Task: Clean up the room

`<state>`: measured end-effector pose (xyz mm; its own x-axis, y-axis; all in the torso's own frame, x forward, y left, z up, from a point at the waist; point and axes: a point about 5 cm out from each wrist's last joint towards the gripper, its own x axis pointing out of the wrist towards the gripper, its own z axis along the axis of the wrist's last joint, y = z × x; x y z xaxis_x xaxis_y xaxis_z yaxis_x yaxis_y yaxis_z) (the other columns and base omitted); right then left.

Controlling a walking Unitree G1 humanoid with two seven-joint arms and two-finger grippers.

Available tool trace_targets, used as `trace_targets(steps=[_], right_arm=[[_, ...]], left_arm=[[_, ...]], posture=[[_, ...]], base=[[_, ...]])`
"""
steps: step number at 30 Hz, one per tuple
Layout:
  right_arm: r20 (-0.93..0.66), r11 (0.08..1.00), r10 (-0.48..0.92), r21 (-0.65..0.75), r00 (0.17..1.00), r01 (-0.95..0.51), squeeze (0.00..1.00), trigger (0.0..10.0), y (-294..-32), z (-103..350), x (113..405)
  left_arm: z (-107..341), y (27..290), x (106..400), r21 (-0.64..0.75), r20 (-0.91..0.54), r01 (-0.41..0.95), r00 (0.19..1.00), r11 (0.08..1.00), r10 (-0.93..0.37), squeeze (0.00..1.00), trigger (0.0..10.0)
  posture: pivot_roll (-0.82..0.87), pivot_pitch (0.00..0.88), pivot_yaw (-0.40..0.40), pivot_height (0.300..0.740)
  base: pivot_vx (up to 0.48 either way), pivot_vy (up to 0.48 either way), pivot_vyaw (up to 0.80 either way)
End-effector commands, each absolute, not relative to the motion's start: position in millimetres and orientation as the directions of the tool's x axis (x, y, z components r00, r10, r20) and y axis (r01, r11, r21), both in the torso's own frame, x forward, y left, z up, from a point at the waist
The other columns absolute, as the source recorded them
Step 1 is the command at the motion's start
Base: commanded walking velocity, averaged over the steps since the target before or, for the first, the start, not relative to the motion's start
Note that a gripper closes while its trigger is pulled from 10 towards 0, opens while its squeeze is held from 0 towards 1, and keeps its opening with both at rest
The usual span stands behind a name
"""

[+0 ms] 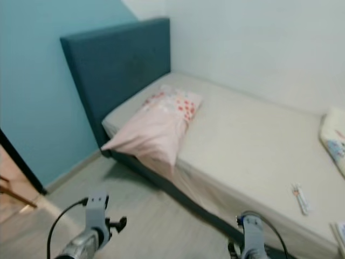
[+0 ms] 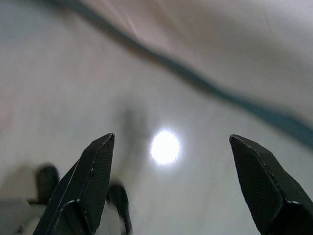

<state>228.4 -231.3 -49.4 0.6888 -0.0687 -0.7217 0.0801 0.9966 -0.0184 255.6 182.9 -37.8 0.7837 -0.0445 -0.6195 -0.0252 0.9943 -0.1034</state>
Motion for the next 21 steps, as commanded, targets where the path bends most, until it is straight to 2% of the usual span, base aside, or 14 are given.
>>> trace_targets(steps=[1,13,21], right_arm=[[-0.687,0.997,-0.052,0.003,0.724,0.075,0.0,10.0,-227,-43,238],[-0.53,1.0,-0.018,-0.006,0.848,0.017,0.0,10.0,-219,-7,282],[-0.455,0.997,0.067,-0.003,0.888,-0.077,0.0,10.0,-208,9,299]], left_arm=[[-26,185,269,-0.102,-0.572,-0.012,0.819,0.995,-0.049,0.0,10.0],[15,173,310,-0.159,-0.385,0.07,0.914,0.985,-0.127,0.0,10.0],[29,171,322,-0.171,-0.328,0.083,0.935,0.982,-0.136,0.0,10.0]], posture=[[-0.1,0.0,-0.049,0.74],[-0.1,0.0,-0.043,0.74],[-0.1,0.0,-0.037,0.74]], base=[[0.435,0.0,0.0],[0.439,0.0,0.0],[0.446,0.0,0.0]])
